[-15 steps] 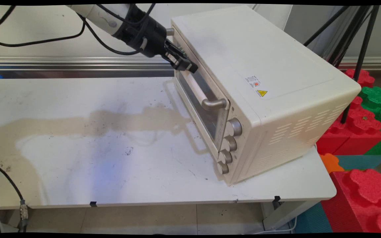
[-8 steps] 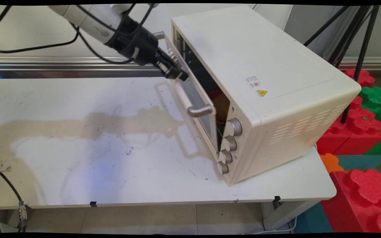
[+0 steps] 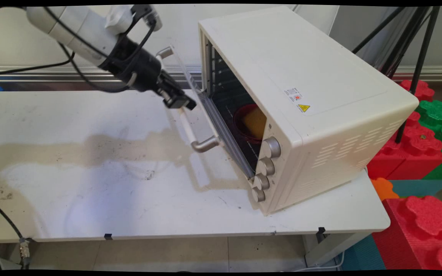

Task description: Open the oven

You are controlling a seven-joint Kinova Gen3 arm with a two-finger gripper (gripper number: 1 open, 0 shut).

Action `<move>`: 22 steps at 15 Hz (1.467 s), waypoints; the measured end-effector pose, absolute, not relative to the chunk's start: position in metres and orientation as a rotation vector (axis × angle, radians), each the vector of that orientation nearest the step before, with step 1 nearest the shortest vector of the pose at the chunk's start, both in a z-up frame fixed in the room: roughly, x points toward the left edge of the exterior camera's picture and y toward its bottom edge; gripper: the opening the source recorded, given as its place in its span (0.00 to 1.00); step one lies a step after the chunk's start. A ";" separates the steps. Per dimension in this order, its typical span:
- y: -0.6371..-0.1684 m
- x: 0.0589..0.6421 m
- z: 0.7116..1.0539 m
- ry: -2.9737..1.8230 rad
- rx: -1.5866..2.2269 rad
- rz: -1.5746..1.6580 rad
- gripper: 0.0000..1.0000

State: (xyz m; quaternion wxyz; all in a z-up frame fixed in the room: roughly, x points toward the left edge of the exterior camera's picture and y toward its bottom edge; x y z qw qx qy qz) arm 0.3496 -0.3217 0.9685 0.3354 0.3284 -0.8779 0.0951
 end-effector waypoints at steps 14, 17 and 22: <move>-0.288 0.386 0.903 -2.370 0.881 0.201 0.00; -0.280 0.393 0.885 -2.386 0.871 0.192 0.00; -0.270 0.400 0.868 -2.403 0.862 0.188 0.00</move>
